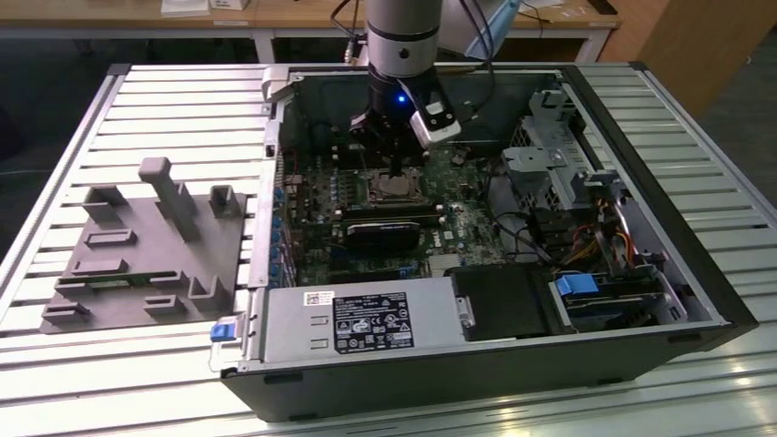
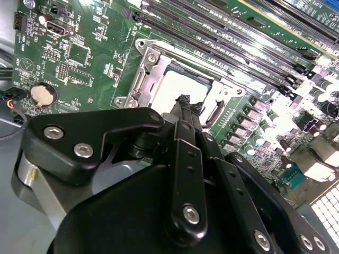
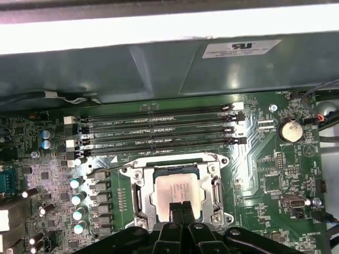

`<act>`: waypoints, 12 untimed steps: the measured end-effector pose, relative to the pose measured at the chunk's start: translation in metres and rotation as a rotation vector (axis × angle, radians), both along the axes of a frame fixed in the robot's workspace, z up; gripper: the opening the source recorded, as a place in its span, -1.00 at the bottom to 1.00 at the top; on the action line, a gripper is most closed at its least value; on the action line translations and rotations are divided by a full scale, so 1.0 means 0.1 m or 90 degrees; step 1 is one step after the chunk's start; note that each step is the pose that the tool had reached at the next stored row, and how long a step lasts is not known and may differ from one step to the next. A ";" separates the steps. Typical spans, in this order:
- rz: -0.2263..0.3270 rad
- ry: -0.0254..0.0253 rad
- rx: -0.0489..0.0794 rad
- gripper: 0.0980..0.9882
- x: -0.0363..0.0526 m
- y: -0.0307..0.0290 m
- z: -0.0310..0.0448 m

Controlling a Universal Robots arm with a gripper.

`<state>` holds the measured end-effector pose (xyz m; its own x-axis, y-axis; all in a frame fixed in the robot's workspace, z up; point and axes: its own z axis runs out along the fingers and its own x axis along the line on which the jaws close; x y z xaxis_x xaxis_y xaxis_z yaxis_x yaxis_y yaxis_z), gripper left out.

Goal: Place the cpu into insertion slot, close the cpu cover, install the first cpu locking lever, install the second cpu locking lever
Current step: 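Close the cpu cover, then install the first cpu locking lever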

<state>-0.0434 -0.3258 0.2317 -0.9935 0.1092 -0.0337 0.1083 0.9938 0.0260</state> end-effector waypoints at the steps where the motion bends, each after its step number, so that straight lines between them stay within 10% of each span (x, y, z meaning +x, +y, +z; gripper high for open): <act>1: 0.000 -0.0001 0.000 -0.98 0.000 0.000 0.000; 12: 0.000 -0.0004 0.000 -0.98 -0.029 0.000 0.001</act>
<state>-0.0463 -0.3259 0.2318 -0.9934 0.1093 -0.0344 0.1084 0.9938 0.0258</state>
